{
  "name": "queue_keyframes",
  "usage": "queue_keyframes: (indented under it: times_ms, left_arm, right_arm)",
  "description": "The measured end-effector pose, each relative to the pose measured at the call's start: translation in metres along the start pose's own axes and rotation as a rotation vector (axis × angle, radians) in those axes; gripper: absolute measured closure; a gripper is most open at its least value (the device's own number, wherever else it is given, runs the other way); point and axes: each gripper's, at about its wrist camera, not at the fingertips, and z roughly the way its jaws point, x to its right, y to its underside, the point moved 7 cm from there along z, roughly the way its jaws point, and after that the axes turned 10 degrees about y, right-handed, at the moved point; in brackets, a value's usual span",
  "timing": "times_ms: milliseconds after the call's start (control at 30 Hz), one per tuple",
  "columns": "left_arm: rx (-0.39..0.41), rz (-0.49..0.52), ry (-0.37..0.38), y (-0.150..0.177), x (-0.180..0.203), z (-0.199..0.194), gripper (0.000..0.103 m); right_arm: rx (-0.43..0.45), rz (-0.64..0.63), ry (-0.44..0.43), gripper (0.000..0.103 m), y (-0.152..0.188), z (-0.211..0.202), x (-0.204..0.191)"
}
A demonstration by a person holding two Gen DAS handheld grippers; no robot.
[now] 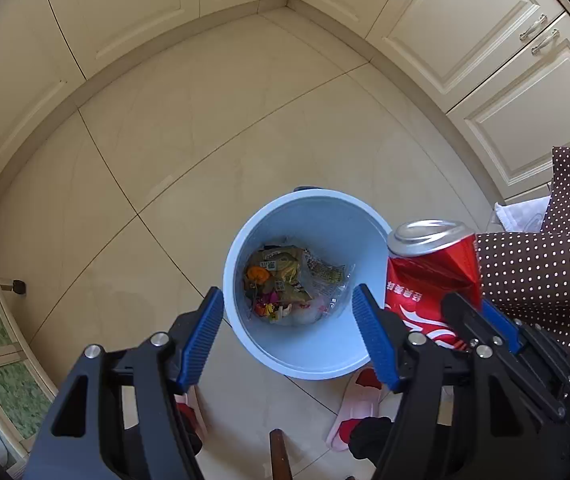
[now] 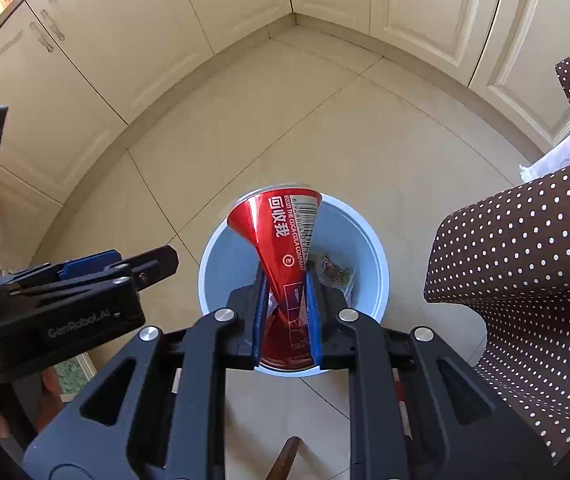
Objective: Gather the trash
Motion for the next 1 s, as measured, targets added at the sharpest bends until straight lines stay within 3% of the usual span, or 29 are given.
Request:
queue_keyframes:
  times_ms: [367,600,733,1000]
  left_arm:
    - [0.024,0.026,-0.018,0.001,0.002,-0.007,0.037]
    - [0.114,0.054,-0.036,0.006,0.011,-0.037,0.037]
    - [0.194,0.066,-0.055,0.016,0.02,-0.075,0.037]
    - [0.418,0.17,-0.053,0.052,0.075,-0.198,0.025]
  right_arm:
    - [-0.005,0.021,0.001,0.084,0.002,0.004,0.009]
    - [0.047,0.023,0.002,0.06,0.0,-0.029,0.017]
    - [0.112,0.008,0.013,0.06,0.002,-0.067,0.022]
    - [0.348,-0.011,0.064,0.054,0.025,-0.207,0.04]
